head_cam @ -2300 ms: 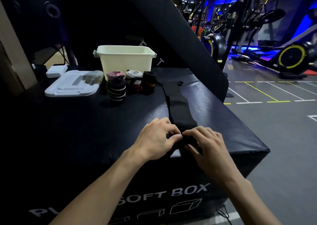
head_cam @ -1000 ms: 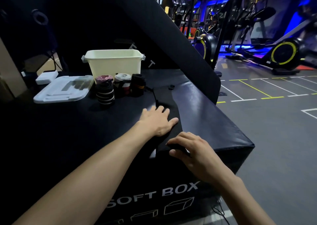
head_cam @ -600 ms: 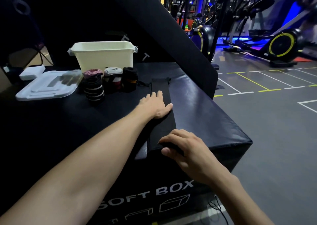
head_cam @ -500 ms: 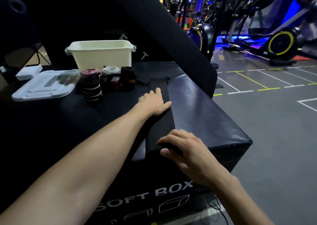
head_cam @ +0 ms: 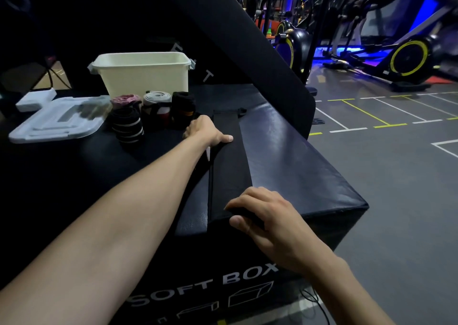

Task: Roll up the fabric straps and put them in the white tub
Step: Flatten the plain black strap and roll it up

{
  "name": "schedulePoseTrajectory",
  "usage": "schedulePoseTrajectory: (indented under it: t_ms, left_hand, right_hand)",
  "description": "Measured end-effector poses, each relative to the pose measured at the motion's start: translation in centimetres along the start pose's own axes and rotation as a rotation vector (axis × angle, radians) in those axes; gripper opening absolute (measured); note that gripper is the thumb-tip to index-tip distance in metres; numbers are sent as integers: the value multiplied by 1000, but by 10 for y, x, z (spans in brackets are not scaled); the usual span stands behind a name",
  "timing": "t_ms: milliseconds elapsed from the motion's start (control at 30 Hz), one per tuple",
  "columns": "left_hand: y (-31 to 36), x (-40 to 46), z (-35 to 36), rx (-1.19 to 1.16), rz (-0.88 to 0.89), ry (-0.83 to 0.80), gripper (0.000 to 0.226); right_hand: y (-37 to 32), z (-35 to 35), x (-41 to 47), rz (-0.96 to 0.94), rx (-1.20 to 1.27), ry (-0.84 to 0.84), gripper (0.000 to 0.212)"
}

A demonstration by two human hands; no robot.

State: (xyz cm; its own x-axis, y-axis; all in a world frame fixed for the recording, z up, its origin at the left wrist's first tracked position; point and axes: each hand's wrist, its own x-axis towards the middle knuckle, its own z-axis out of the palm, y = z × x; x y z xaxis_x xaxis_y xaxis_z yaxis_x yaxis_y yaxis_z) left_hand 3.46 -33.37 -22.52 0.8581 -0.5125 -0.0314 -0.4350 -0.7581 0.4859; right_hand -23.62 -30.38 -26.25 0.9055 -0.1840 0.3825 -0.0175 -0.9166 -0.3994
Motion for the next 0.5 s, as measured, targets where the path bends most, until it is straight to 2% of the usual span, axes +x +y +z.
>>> schedulePoseTrajectory:
  t_ms: [100,200,400,500]
  left_hand:
    - [1,1,-5,31,-24,-33,77]
    - [2,2,-6,77,-37,-49,82]
    - [4,-12,-10,133,-12,5,88]
    - [4,-15,-12,150,-15,-4,85]
  right_hand:
    - [-1,-1,-1,-3,-1,-4,32]
    - [-1,-1,-1,-7,3,-2,32]
    - [0,2,-5,-28,2,36,31]
    - [0,3,-7,-34,4,66,30]
